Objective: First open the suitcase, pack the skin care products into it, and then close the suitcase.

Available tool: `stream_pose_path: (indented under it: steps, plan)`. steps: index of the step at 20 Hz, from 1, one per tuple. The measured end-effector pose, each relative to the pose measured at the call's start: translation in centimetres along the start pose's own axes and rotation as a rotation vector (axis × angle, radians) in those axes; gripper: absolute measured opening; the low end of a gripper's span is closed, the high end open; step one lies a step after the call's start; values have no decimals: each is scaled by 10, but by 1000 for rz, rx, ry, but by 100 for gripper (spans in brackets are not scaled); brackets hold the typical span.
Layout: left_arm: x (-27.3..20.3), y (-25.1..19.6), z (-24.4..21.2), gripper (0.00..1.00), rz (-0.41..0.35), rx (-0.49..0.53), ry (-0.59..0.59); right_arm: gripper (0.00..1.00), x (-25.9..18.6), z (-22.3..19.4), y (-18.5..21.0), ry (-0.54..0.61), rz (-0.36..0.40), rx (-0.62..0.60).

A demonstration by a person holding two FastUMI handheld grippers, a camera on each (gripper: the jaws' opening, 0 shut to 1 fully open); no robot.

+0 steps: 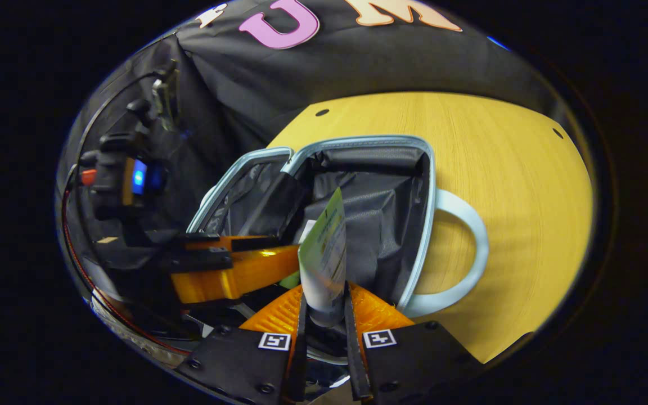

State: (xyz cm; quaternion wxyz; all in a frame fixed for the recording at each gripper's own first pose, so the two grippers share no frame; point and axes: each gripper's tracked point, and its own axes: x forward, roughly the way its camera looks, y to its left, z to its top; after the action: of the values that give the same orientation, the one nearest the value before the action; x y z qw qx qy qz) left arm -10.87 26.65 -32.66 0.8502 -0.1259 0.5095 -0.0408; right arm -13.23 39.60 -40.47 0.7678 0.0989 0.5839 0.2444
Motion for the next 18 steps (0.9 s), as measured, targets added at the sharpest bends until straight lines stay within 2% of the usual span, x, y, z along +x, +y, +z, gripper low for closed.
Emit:
stream_pose_path:
  steps: [2,3,4,5,6,7,8,9,12,16,17,18]
  plan:
    - [-12,11,16,70,19,36,-49,33,7,-8,-3,32,-37,9]
    - [-20,19,31,71,29,35,-105,29,11,-12,-3,43,-48,4]
    - [-27,29,42,76,38,19,-140,33,11,-9,-1,27,-50,12]
    - [-33,42,51,72,49,-3,-160,33,12,-9,-3,23,-64,12]
    - [-39,58,57,74,70,-23,-179,37,9,-6,-4,12,-71,10]
    - [-48,79,63,84,112,-37,-194,39,8,-3,-3,-2,-75,7]
    - [-55,101,74,82,148,-54,-239,44,0,4,-2,-24,-78,3]
    - [-63,120,77,82,179,-82,-251,39,2,5,0,-43,-68,1]
    - [-88,176,88,85,277,-155,-299,80,1,17,9,-106,-57,-39]
    - [-118,254,83,93,427,-208,-314,98,-21,46,8,-233,-82,-94]
    - [-121,274,80,98,483,-218,-305,98,-29,55,7,-268,-93,-98]
    - [-123,292,75,97,528,-232,-295,98,-37,61,5,-296,-104,-96]
